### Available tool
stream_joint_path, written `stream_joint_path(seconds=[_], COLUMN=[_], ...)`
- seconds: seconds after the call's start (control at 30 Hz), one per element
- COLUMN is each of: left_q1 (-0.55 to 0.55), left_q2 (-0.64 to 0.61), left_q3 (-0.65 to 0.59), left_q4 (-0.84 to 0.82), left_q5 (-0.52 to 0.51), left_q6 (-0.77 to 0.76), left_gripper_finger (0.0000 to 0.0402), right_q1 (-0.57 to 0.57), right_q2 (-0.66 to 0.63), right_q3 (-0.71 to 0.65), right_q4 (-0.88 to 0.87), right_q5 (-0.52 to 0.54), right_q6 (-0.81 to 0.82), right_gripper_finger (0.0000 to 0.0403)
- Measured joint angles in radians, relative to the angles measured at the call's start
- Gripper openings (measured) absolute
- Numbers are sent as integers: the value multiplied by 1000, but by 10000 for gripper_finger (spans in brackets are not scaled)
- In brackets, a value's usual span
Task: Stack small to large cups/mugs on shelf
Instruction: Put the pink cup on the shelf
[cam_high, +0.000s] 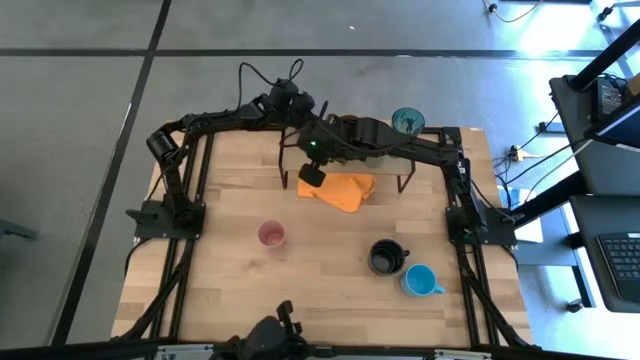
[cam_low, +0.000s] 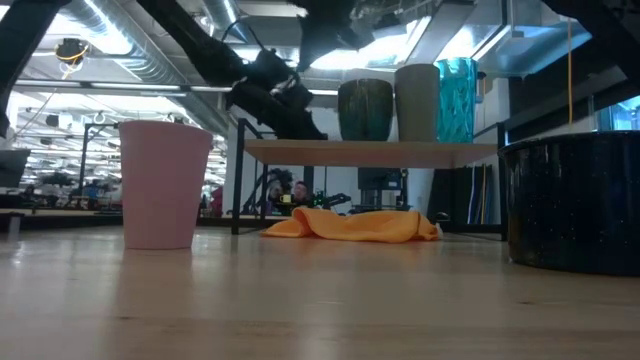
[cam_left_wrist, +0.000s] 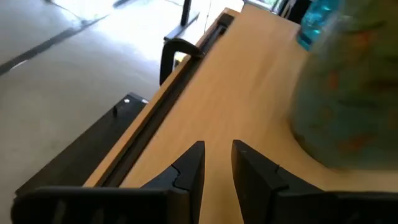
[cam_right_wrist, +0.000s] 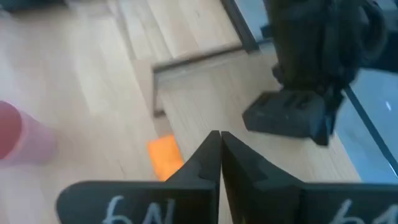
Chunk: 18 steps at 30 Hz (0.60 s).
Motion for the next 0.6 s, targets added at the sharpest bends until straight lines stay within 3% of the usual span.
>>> stream_joint_path(seconds=[0.1, 0.37, 0.6], left_q1=[-12, -77, -140], left_q2=[-59, -308, -478], left_q3=[0, 0, 0], left_q4=[-81, -340, -650], left_q5=[-9, -178, -272], left_q6=[53, 166, 165], left_gripper_finger=[75, 75, 75], right_q1=[15, 93, 125], right_q2=[0, -60, -134], right_q3=[0, 2, 40], right_q4=[54, 222, 226], right_q5=[-10, -11, -10], right_q6=[-23, -161, -67], right_gripper_finger=[14, 14, 32])
